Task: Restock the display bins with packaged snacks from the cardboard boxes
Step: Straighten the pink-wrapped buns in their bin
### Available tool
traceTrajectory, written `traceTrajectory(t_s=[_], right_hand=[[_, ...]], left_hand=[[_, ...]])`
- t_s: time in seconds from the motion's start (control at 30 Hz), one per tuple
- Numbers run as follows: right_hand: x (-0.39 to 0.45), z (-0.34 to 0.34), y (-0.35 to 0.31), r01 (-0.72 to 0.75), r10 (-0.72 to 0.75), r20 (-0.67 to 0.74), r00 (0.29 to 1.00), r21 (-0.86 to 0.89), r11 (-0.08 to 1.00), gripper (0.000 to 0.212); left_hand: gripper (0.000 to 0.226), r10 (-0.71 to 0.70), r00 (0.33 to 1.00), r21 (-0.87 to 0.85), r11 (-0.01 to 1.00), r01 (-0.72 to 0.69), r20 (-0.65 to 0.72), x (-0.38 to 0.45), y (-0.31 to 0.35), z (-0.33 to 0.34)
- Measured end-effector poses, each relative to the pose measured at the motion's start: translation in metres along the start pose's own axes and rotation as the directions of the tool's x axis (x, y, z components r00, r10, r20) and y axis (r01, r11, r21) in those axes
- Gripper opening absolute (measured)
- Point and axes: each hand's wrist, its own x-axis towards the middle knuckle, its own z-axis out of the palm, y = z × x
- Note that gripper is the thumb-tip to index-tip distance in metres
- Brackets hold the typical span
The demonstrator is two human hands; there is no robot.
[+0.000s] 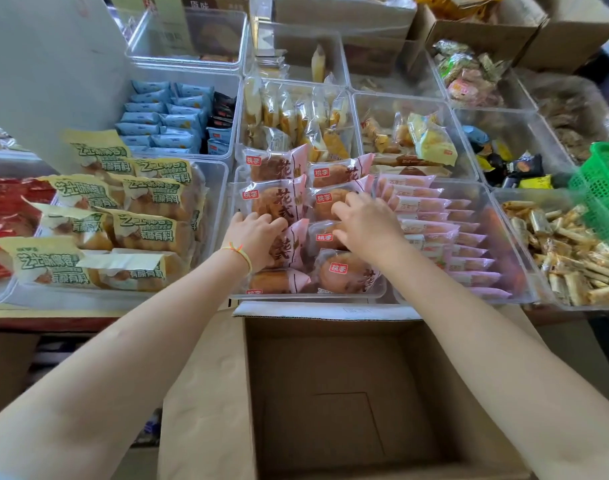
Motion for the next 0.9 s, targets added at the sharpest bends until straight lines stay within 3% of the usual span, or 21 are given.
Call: traceTrajectory(t_s=[0.13, 0.33, 0.47, 0.63, 0.7, 0.77, 0.9], right_hand=[[0.011, 0.025, 0.002, -0.071, 0.060, 0.260, 0.964, 0.033, 0.997, 0.049], [0.018, 0.020, 0.019, -0.176, 0.105, 0.211, 0.972, 0.351, 0.920, 0.037], [0.013, 0.029, 0.016, -0.191, 0.073, 0.310, 0.948, 0.371, 0.909, 0.041], [0.016, 0.034, 0.015, -0.093, 0.061, 0.117, 0.991, 0.288, 0.953, 0.040], [0.015, 0.041, 0.015, -0.070, 0.038, 0.122, 0.992, 0.269, 0.960, 0.040], [0.018, 0.044, 0.015, -0.024, -0.015, 0.159, 0.987, 0.245, 0.969, 0.039], [0.028, 0.043, 0.019, 0.049, -0.054, 0.024, 0.998, 0.156, 0.987, 0.034]], left_hand=[[0.078, 0.056, 0.998, 0.037, 0.998, -0.056, -0.013, 0.006, -0.002, -0.004], [0.060, 0.055, 0.998, -0.023, 0.998, -0.054, 0.029, 0.018, -0.006, 0.000], [0.055, 0.078, 0.996, 0.033, 0.996, -0.077, -0.038, 0.025, -0.004, -0.004], [0.055, 0.114, 0.993, 0.028, 0.993, -0.113, -0.039, 0.019, 0.003, 0.015], [0.061, 0.107, 0.992, 0.036, 0.994, -0.105, -0.064, 0.019, 0.001, 0.022], [0.064, 0.127, 0.983, 0.044, 0.991, -0.122, -0.135, 0.022, -0.002, 0.023], [0.056, 0.190, 0.925, 0.044, 0.982, -0.186, -0.328, 0.031, -0.007, 0.020]])
